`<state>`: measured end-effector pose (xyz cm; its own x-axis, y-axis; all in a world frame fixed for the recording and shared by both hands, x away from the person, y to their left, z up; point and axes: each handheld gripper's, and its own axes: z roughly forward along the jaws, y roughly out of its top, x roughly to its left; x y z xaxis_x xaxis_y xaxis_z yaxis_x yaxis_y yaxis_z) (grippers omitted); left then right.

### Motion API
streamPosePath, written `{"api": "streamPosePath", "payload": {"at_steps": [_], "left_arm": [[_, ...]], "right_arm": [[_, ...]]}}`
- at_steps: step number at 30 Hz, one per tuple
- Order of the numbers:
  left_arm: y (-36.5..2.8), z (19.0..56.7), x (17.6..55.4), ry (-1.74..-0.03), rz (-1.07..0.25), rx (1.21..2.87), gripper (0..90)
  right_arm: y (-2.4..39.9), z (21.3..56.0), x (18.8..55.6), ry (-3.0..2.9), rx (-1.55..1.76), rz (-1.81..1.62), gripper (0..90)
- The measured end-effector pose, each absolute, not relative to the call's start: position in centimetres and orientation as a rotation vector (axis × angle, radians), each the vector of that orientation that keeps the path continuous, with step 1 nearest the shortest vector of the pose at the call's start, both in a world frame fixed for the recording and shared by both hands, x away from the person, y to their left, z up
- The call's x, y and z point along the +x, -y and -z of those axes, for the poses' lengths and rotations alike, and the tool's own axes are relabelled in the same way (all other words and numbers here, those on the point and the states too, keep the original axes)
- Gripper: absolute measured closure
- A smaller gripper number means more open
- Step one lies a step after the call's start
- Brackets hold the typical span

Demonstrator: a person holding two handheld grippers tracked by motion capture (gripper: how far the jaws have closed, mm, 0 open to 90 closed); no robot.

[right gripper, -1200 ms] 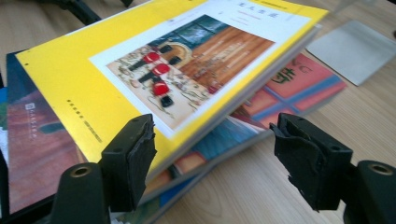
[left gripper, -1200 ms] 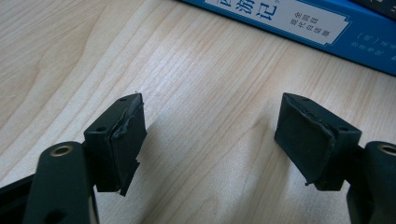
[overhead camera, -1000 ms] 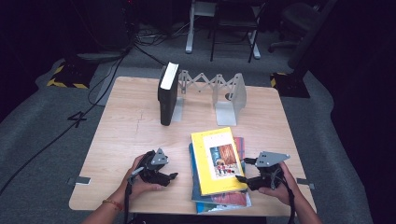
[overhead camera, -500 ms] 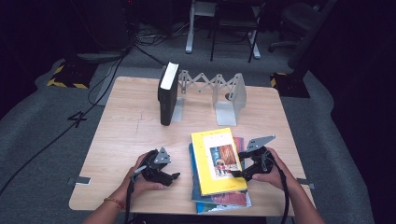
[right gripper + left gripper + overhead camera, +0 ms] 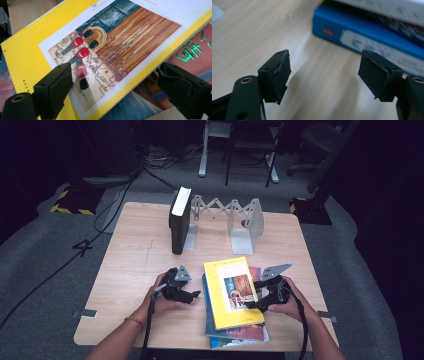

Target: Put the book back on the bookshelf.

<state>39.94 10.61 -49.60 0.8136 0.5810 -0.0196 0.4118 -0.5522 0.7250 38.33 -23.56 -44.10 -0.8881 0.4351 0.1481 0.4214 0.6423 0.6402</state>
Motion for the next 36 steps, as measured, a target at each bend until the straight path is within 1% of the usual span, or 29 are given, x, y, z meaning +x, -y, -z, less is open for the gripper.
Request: {"api": "streamPosePath", "payload": {"at_steps": [3, 6, 8, 9, 11, 19, 23, 25, 27, 32, 35, 36], "left_arm": [[-10.2, 49.2, 41.0, -0.731, -0.292, 2.206, 26.1], [-9.5, 48.8, 42.3, -0.729, -0.330, 2.182, 25.7], [-9.5, 48.8, 42.5, -0.718, -0.354, 2.184, 25.9], [-9.6, 48.8, 42.8, -0.732, -0.337, 2.183, 25.3], [-9.6, 48.8, 43.0, -0.746, -0.348, 2.180, 28.3], [-9.7, 49.0, 43.4, -0.742, -0.377, 2.179, 27.7], [-9.8, 48.8, 43.7, -0.736, -0.362, 2.159, 30.1], [-9.9, 48.7, 43.8, -0.726, -0.351, 2.131, 34.4], [-9.8, 48.8, 43.9, -0.716, -0.340, 2.136, 40.0], [-9.8, 48.8, 44.3, -0.709, -0.338, 2.150, 39.2], [-9.8, 48.4, 44.5, -0.710, -0.325, 2.136, 39.9], [-9.7, 48.3, 44.6, -0.709, -0.326, 2.133, 39.9]], "right_arm": [[23.5, 44.2, 38.3, -2.819, 0.728, -1.108, 12.6], [23.4, 44.3, 38.3, -2.800, 0.728, -1.124, 12.3], [23.4, 44.3, 38.3, -2.797, 0.728, -1.126, 12.3], [23.3, 44.3, 38.3, -2.795, 0.722, -1.127, 12.2], [23.3, 44.3, 38.3, -2.792, 0.720, -1.128, 12.2], [22.8, 44.3, 38.1, -2.766, 0.708, -1.124, 12.5], [22.7, 44.2, 38.0, -2.746, 0.684, -1.126, 13.2], [22.6, 44.2, 37.9, -2.733, 0.676, -1.142, 16.9], [22.6, 44.2, 38.0, -2.727, 0.675, -1.161, 17.0], [22.5, 44.2, 38.1, -2.724, 0.647, -1.176, 17.2], [22.4, 44.0, 38.6, -2.693, 0.629, -1.216, 21.6], [22.3, 43.9, 38.9, -2.679, 0.640, -1.248, 21.7]]}}
